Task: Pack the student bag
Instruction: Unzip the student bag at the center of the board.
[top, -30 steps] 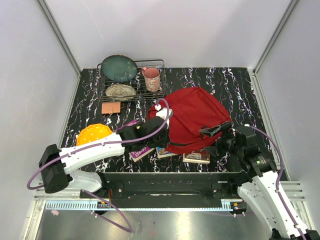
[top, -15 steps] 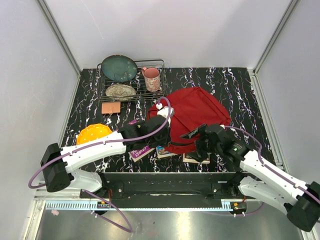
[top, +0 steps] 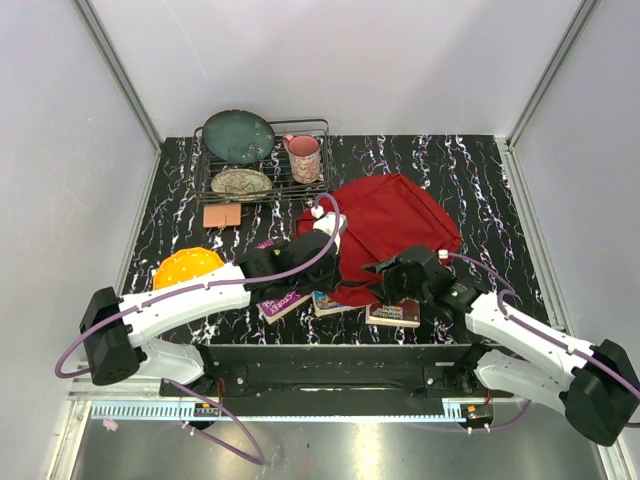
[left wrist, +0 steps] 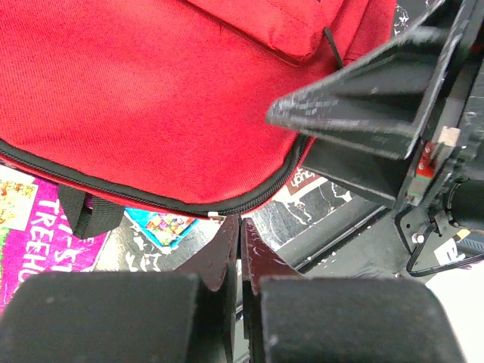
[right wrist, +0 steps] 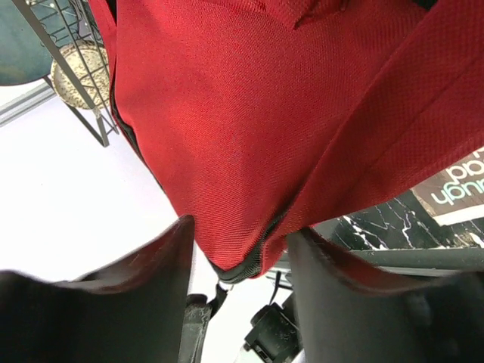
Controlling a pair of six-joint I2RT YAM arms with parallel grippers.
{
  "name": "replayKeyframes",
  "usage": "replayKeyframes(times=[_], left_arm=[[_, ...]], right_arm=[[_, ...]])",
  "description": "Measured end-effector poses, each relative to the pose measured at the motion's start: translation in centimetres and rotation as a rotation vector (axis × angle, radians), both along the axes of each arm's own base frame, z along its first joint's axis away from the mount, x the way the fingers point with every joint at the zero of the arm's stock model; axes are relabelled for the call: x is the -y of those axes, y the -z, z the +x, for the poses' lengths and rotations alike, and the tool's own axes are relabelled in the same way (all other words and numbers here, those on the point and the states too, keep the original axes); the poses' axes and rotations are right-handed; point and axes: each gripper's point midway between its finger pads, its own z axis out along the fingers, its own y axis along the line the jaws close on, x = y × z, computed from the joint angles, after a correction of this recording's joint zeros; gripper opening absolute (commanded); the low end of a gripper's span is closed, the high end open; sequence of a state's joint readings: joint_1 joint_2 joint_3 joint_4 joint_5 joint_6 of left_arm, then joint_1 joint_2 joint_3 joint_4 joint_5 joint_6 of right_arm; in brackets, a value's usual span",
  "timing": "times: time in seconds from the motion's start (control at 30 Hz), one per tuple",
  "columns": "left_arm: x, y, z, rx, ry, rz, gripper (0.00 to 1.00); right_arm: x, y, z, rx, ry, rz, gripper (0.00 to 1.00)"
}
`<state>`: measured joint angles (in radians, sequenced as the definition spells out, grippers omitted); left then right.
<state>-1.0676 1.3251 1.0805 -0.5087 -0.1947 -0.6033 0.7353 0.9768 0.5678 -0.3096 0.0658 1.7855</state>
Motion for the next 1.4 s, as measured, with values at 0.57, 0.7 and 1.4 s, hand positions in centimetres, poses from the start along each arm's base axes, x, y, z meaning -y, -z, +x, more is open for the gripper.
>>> replayKeyframes(times=[0.57, 0.7, 1.4], left_arm=[[-0.7, -1.2, 0.5, 0.037, -0.029, -0.012, 0.0], [-1.2, -2.0, 1.4, 0.067, -0.06, -0.035, 0.0], [-4.2, 2.0, 1.6, -0.015, -0.087, 0.01, 0.0]], right_arm=[[4.3, -3.3, 0.5, 0.234, 0.056, -0.092, 0.0], [8.4, -4.5, 1.7, 0.292, 0.094, -0.182, 0.0], [12.6, -4.4, 4.4, 0.233, -0.149, -0.375, 0.87]])
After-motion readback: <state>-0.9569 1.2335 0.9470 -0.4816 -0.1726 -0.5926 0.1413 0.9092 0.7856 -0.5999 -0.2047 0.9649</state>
